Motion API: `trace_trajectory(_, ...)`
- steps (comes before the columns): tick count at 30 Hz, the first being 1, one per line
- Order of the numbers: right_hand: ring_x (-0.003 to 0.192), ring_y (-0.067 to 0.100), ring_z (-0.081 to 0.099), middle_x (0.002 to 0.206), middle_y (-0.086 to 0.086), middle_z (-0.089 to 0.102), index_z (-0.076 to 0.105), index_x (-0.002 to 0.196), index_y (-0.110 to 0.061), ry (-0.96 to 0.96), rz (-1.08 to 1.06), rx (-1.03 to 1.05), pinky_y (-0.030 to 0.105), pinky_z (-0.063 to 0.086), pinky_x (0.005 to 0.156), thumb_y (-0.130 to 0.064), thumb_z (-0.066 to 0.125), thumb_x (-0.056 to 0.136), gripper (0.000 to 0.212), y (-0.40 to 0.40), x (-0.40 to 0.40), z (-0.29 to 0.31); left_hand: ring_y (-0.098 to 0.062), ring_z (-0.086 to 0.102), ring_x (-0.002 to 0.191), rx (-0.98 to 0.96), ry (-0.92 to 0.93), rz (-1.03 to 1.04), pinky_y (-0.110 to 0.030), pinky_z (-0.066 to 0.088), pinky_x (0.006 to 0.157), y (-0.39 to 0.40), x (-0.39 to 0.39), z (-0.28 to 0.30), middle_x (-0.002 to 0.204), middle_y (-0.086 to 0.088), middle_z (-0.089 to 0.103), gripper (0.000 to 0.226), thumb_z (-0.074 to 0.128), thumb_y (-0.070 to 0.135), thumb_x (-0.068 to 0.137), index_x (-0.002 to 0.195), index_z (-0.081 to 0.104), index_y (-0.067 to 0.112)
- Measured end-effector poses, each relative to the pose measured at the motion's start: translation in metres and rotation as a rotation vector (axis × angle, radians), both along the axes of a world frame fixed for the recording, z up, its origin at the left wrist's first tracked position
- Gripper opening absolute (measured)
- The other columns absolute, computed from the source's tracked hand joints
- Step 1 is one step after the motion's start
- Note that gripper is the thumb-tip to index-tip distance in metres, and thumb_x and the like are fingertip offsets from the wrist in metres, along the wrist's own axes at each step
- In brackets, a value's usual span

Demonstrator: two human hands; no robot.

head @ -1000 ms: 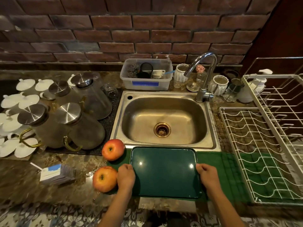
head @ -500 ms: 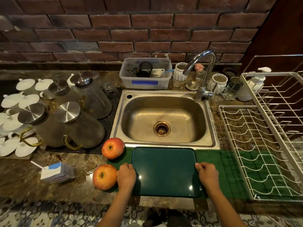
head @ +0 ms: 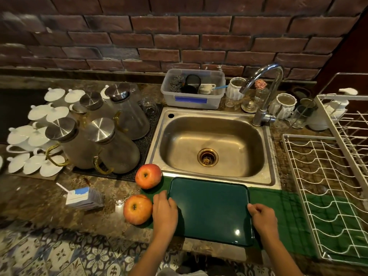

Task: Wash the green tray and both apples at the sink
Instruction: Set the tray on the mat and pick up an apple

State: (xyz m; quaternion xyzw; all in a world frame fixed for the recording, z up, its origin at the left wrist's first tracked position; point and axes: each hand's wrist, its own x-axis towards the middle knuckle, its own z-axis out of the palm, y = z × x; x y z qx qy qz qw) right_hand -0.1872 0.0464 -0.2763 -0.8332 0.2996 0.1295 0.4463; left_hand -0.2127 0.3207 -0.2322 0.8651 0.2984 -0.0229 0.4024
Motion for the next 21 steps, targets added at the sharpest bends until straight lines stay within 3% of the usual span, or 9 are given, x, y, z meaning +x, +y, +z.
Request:
trace_trajectory(3,0.073,0.029,0.063,0.072,0.012,0.068,0.07,0.072,-0.01,-0.004,0.004,-0.004,0.042,0.051,0.069,-0.025,0.06,0.098,0.032,-0.002,0.003,-0.004,-0.013,0.052,0.113,-0.024,-0.192,0.018,-0.027,0.039,0.096,0.017,-0.005,0.017,0.125,-0.004,0.058,0.033,0.053,0.011,0.101,0.133,0.055,0.009)
trace_trajectory(6,0.074,0.033,0.064,0.074,0.014,0.069,0.071,0.074,-0.01,0.012,0.001,-0.002,0.052,0.055,0.074,-0.026,0.061,0.098,0.03,-0.004,0.004,-0.008,-0.02,0.053,0.111,0.135,-0.292,0.091,-0.035,0.043,0.095,0.044,-0.015,0.022,0.116,-0.005,0.061,0.03,0.061,0.012,0.095,0.125,0.06,0.01)
trace_trajectory(8,0.077,0.034,0.065,0.078,0.014,0.07,0.072,0.078,-0.012,0.033,0.013,-0.008,0.056,0.057,0.078,-0.029,0.06,0.098,0.028,-0.005,0.005,-0.009,-0.023,0.044,0.119,0.18,-0.286,0.169,-0.034,0.036,0.097,0.062,-0.022,0.02,0.126,-0.009,0.056,0.041,0.068,0.013,0.091,0.13,0.057,0.009)
trace_trajectory(11,0.071,0.033,0.063,0.074,0.014,0.068,0.071,0.076,-0.012,0.033,0.054,-0.083,0.045,0.054,0.071,-0.034,0.058,0.099,0.034,-0.006,0.009,-0.005,-0.03,0.036,0.135,0.122,-0.161,0.233,-0.039,0.03,0.109,0.08,-0.033,0.008,0.144,-0.014,0.045,0.071,0.079,0.021,0.083,0.144,0.045,0.009)
trace_trajectory(13,0.072,0.03,0.059,0.08,0.018,0.068,0.072,0.085,-0.008,-0.052,0.043,-0.235,0.039,0.048,0.073,-0.032,0.055,0.1,0.033,-0.01,0.015,-0.001,-0.029,0.035,0.137,0.035,-0.121,0.241,-0.044,0.03,0.112,0.083,-0.04,-0.002,0.146,-0.014,0.041,0.084,0.083,0.026,0.079,0.148,0.038,0.012)
trace_trajectory(17,0.107,0.044,0.056,0.118,0.027,0.063,0.064,0.12,-0.002,-0.241,0.191,-0.55,0.059,0.047,0.096,-0.02,0.059,0.095,0.031,-0.024,0.031,0.002,-0.028,0.033,0.139,-0.052,-0.077,0.228,-0.046,0.034,0.113,0.081,-0.051,-0.019,0.15,-0.012,0.035,0.103,0.088,0.034,0.072,0.153,0.027,0.02)
trace_trajectory(21,0.147,0.037,0.024,0.16,0.012,0.032,0.04,0.149,-0.021,-0.116,0.469,-0.663,0.062,0.017,0.116,-0.042,0.051,0.097,0.058,-0.046,0.053,-0.008,-0.029,0.036,0.137,-0.045,-0.066,0.226,-0.049,0.038,0.11,0.082,-0.05,-0.026,0.149,-0.011,0.034,0.115,0.093,0.031,0.064,0.154,0.023,0.023)
